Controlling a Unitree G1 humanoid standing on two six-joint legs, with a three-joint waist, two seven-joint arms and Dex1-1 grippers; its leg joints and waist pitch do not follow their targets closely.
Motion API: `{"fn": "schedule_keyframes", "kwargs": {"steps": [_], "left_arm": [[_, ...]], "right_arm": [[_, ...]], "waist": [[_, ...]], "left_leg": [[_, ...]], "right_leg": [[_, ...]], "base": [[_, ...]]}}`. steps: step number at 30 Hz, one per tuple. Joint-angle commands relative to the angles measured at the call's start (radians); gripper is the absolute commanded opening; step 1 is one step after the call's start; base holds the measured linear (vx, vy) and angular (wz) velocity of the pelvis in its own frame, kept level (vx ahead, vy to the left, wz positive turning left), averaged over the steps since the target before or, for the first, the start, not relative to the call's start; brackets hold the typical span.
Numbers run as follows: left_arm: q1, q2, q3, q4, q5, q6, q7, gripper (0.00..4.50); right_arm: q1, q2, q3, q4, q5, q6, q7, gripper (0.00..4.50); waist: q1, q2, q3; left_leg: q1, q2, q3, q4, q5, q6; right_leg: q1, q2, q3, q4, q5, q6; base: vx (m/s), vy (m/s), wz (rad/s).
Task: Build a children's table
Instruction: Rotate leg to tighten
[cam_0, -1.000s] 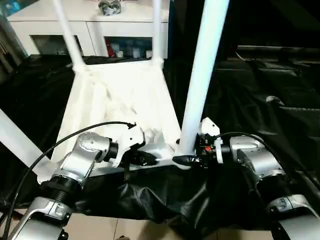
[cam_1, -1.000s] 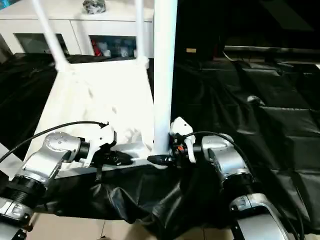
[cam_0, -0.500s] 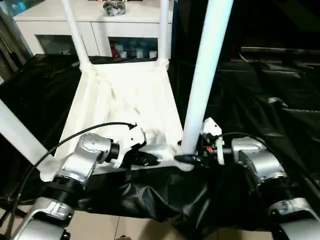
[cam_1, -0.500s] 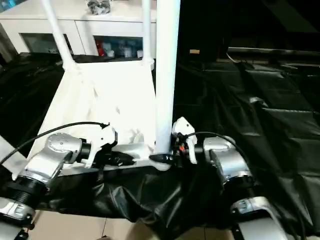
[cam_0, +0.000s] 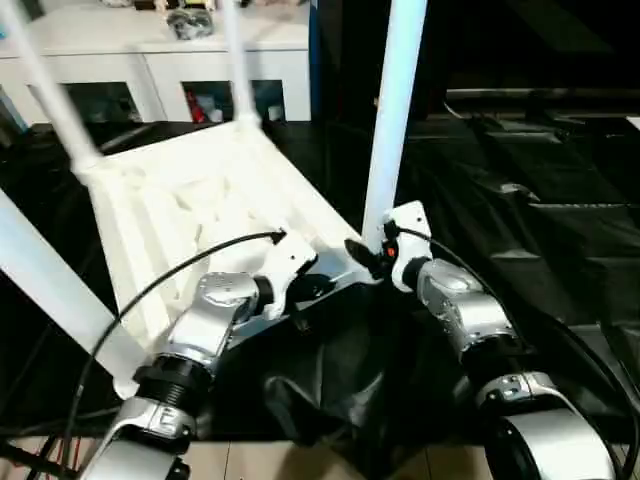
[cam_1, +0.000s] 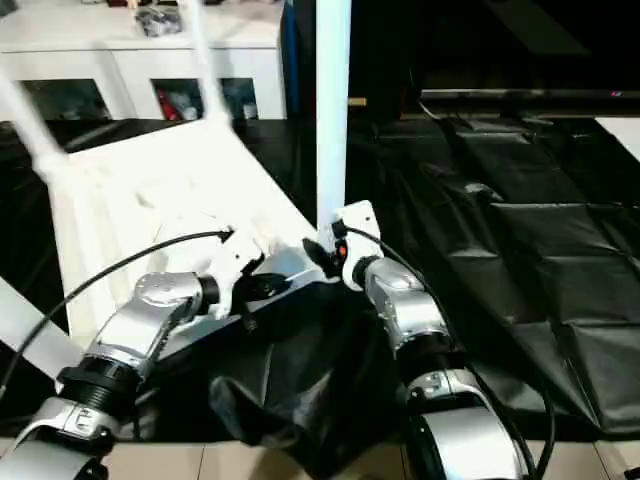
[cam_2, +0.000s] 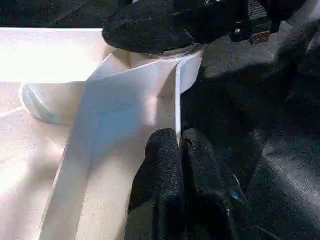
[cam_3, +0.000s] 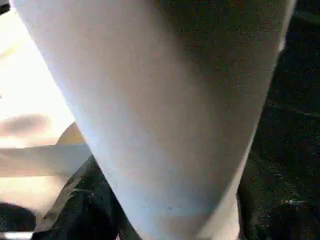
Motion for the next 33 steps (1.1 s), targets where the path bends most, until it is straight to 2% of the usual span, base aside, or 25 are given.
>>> {"fn": "schedule_keyframes", "kwargs": {"steps": [1,2,5,6,7,8,9,10,13,14,15,18,20,22,24,26,33], "left_arm": [[-0.02,-0.067,-0.079,-0.041,-0.034,-0.022,-0.041,0.0],[-0.019,-0.064,-0.079,-0.043,-0.035,-0.026,-0.048,0.0],[-0.012,-0.037,-0.079,-0.05,-0.038,-0.041,-0.083,0.0],[-0.011,-0.024,-0.078,-0.051,-0.041,-0.045,-0.102,0.0],[-0.011,-0.018,-0.077,-0.052,-0.042,-0.046,-0.11,0.0],[-0.011,-0.009,-0.076,-0.052,-0.046,-0.051,-0.124,0.0],[-0.011,-0.003,-0.075,-0.052,-0.049,-0.055,-0.134,0.0],[-0.01,0.026,-0.075,-0.055,-0.061,-0.064,-0.183,0.0],[-0.01,0.032,-0.075,-0.057,-0.064,-0.065,-0.195,0.0],[-0.008,0.058,-0.081,-0.059,-0.069,-0.075,-0.243,0.0],[-0.008,0.058,-0.081,-0.059,-0.069,-0.075,-0.243,0.0],[-0.005,0.107,-0.085,-0.049,-0.076,-0.099,-0.322,0.0],[-0.006,0.138,-0.085,-0.037,-0.074,-0.115,-0.364,0.0],[-0.004,0.155,-0.088,-0.034,-0.076,-0.121,-0.387,0.0],[-0.002,0.161,-0.087,-0.034,-0.079,-0.124,-0.396,0.0],[0.0,0.171,-0.089,-0.034,-0.083,-0.127,-0.413,0.0],[0.001,0.187,-0.092,-0.027,-0.09,-0.14,-0.433,0.0]], "right_arm": [[0.018,0.092,0.084,0.055,-0.005,0.038,0.109,3.45],[0.018,0.09,0.084,0.051,-0.002,0.037,0.123,3.58],[0.015,0.07,0.091,0.04,-0.001,0.015,0.18,3.86],[0.015,0.052,0.105,0.032,-0.006,0.003,0.214,3.86],[0.015,0.044,0.112,0.028,-0.008,-0.002,0.23,4.05],[0.017,0.029,0.124,0.021,-0.013,-0.013,0.254,4.05],[0.019,0.018,0.133,0.016,-0.016,-0.022,0.271,4.05],[0.035,-0.028,0.158,-0.02,-0.014,-0.046,0.369,4.05],[0.039,-0.038,0.161,-0.028,-0.013,-0.052,0.395,4.05],[0.056,-0.074,0.171,-0.071,0.01,-0.042,0.491,4.05],[0.056,-0.074,0.171,-0.071,0.01,-0.042,0.491,4.05],[0.095,-0.151,0.195,-0.153,0.048,-0.016,0.674,4.05],[0.111,-0.189,0.198,-0.183,0.067,-0.001,0.758,4.05],[0.113,-0.195,0.195,-0.186,0.078,-0.002,0.774,3.74],[0.114,-0.197,0.198,-0.191,0.081,0.0,0.783,3.74],[0.12,-0.2,0.204,-0.205,0.08,0.005,0.8,3.47],[0.138,-0.206,0.223,-0.238,0.075,0.021,0.826,2.92]], "waist": [[0.004,-0.01,-0.058],[0.004,-0.01,-0.057],[0.003,-0.008,-0.055],[0.003,-0.002,-0.054],[0.002,-0.005,-0.054],[0.003,-0.001,-0.053],[0.003,-0.003,-0.053],[0.004,-0.003,-0.054],[0.01,-0.002,-0.055],[0.011,0.0,-0.053],[0.014,0.0,-0.055],[0.022,0.004,-0.056],[0.033,0.003,-0.057],[0.037,0.003,-0.056],[0.039,0.004,-0.056],[0.038,0.004,-0.055],[0.041,-0.003,-0.057]], "left_leg": [[-0.013,0.006,0.004,-0.054,-0.172,0.06],[-0.014,0.006,0.005,-0.053,-0.162,0.072],[-0.011,0.007,0.006,-0.054,-0.182,0.077],[-0.01,0.009,0.005,-0.056,-0.197,0.074],[-0.009,0.01,0.006,-0.055,-0.209,0.07],[-0.008,0.01,0.005,-0.056,-0.21,0.067],[-0.008,0.011,0.005,-0.056,-0.213,0.067],[-0.007,0.011,0.005,-0.055,-0.217,0.068],[-0.007,0.014,0.007,-0.054,-0.2,0.077],[-0.007,0.013,0.007,-0.054,-0.203,0.079],[-0.006,0.014,0.007,-0.053,-0.208,0.082],[-0.003,0.017,0.009,-0.05,-0.197,0.097],[-0.004,0.018,0.009,-0.048,-0.187,0.107],[-0.002,0.021,0.009,-0.05,-0.197,0.102],[-0.004,0.02,0.007,-0.052,-0.202,0.089],[-0.003,0.02,0.007,-0.053,-0.21,0.077],[-0.007,0.018,0.007,-0.05,-0.172,0.08]], "right_leg": [[0.051,-0.033,0.028,-0.075,-0.121,-0.236],[0.052,-0.032,0.027,-0.073,-0.091,-0.248],[0.053,-0.034,0.026,-0.076,-0.116,-0.255],[0.052,-0.035,0.027,-0.077,-0.135,-0.256],[0.052,-0.035,0.026,-0.079,-0.145,-0.256],[0.052,-0.035,0.027,-0.077,-0.145,-0.259],[0.052,-0.034,0.026,-0.078,-0.145,-0.259],[0.052,-0.033,0.025,-0.078,-0.136,-0.263],[0.053,-0.034,0.026,-0.072,-0.094,-0.278],[0.055,-0.032,0.024,-0.072,-0.095,-0.28],[0.055,-0.032,0.023,-0.072,-0.096,-0.281],[0.052,-0.031,0.024,-0.066,-0.045,-0.297],[0.054,-0.032,0.021,-0.064,-0.028,-0.305],[0.051,-0.035,0.022,-0.065,-0.045,-0.306],[0.053,-0.036,0.021,-0.064,-0.064,-0.301],[0.052,-0.036,0.021,-0.065,-0.079,-0.299],[0.055,-0.037,0.021,-0.062,-0.063,-0.29]], "base": [[0.0,0.0,0.0],[0.0,0.0,0.0],[0.0,0.0,0.0],[0.0,0.0,0.0],[0.0,0.0,0.0],[0.0,0.0,0.0],[0.0,0.0,0.0],[0.0,0.0,0.0],[0.0,0.0,0.0],[0.0,0.0,0.0],[0.0,0.0,0.0],[0.0,0.0,0.0],[0.0,0.0,0.0],[0.0,0.0,0.0],[0.0,0.0,0.0],[0.0,0.0,0.0],[0.0,0.0,0.0]]}}
